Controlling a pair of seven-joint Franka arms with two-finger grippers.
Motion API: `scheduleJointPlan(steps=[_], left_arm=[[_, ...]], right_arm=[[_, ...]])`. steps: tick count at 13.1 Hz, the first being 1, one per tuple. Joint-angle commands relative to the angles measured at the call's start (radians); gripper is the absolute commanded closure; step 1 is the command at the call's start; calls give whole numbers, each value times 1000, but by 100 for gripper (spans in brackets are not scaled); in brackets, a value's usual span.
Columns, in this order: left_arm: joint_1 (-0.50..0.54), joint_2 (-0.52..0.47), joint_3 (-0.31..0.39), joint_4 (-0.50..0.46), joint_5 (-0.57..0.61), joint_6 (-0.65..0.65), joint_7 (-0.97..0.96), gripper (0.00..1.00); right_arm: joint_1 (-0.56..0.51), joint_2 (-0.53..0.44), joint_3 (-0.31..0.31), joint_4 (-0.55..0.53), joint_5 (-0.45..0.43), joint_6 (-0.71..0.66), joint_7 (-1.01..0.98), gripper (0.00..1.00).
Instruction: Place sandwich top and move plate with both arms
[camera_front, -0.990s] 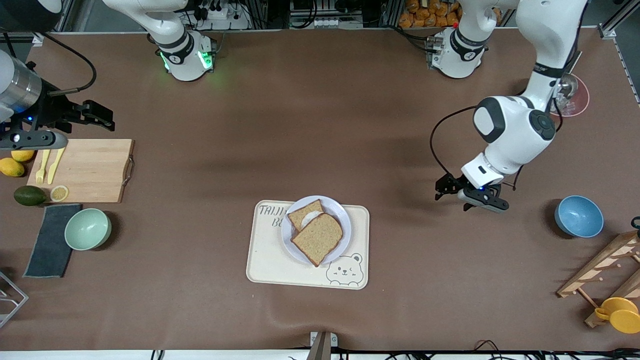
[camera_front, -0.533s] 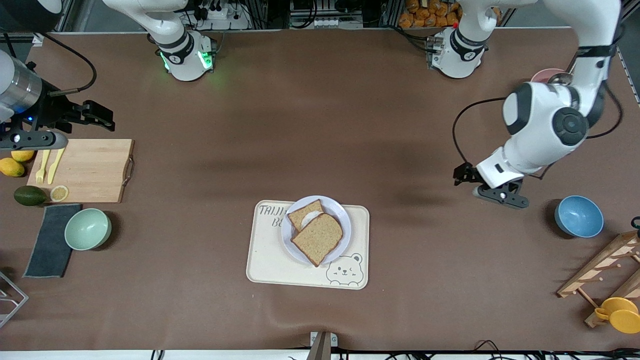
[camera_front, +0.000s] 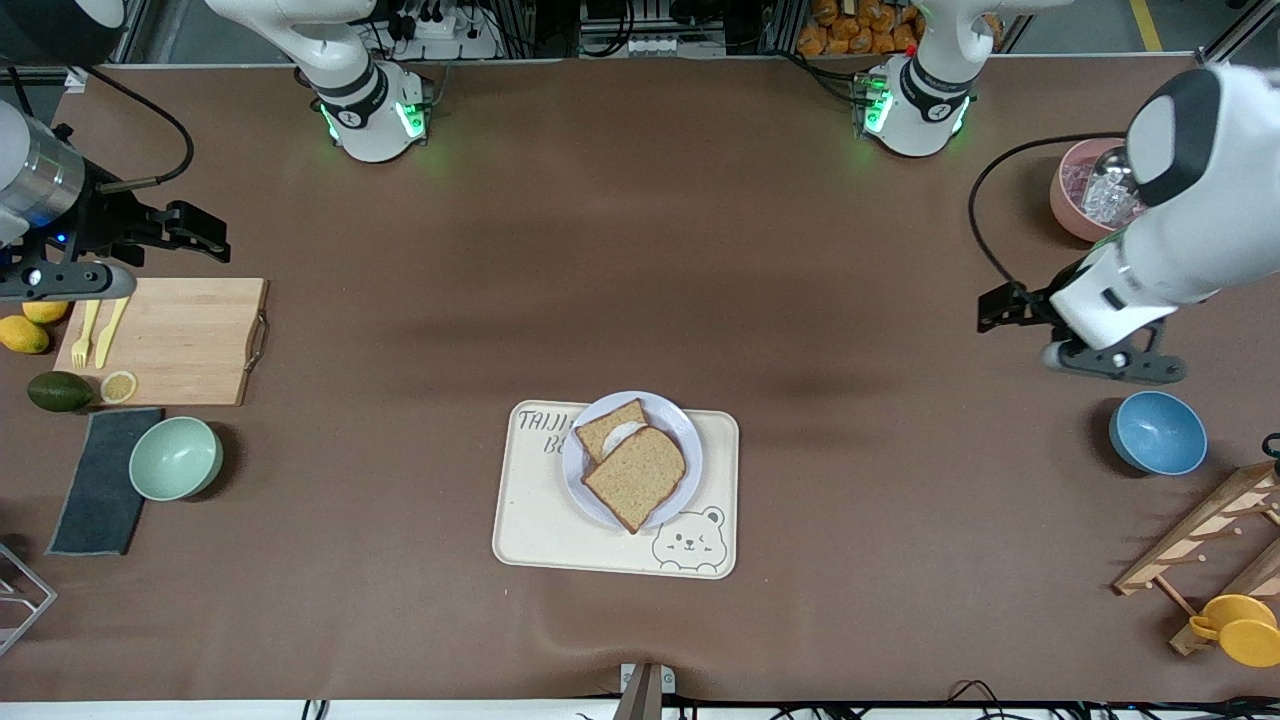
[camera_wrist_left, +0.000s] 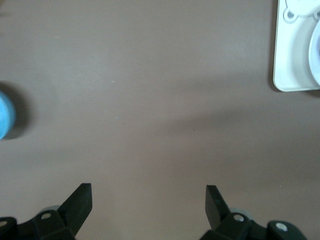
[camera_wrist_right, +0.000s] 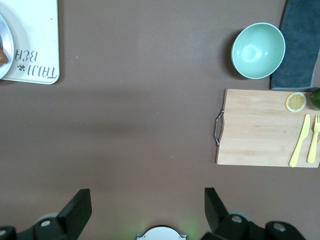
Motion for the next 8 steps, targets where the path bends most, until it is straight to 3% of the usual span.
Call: scheduleJointPlan(steps=[1,6,8], left_arm=[[7,-58,-10,12,68,-27,-38,0],[-19,-55,-5,91,70,-85,-46,0],[-86,-54,54,126,70,-146,-46,0]], right_arm=[[0,7,4,12,-14,-10,6,0],[-5,7,4,8,-14,-12,4,0],[-3,7,4,8,-14,-13,6,0]])
